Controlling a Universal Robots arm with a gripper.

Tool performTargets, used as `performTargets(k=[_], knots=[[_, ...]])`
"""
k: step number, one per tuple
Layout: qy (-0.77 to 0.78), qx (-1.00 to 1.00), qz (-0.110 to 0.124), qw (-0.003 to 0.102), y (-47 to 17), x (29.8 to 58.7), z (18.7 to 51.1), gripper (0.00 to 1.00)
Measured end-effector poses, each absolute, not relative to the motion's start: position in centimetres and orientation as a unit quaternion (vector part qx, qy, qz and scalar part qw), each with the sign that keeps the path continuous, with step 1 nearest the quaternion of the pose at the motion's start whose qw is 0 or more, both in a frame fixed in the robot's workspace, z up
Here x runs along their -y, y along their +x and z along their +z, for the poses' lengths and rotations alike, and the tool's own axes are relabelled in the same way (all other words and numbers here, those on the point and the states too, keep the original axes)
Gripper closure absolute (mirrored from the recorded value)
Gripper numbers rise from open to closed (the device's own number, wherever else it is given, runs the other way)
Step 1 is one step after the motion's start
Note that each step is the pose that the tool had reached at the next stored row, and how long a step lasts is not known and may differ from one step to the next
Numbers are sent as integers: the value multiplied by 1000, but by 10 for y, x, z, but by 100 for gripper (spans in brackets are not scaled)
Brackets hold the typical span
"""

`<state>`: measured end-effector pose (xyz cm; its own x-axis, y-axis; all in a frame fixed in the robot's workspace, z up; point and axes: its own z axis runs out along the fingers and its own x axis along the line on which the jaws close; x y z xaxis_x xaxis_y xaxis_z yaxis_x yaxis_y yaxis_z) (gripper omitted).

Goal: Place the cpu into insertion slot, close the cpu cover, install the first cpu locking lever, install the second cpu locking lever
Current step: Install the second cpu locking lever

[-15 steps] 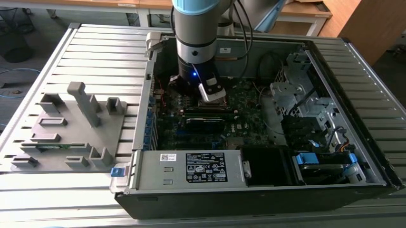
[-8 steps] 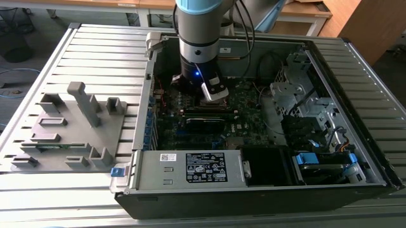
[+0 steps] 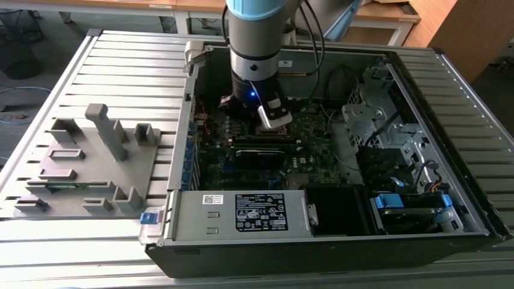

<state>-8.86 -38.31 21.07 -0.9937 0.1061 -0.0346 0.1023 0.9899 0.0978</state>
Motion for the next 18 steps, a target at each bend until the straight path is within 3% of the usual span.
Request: performTargets(k=[18], knots=[[52,-997,50,20,-98,376,198,89]])
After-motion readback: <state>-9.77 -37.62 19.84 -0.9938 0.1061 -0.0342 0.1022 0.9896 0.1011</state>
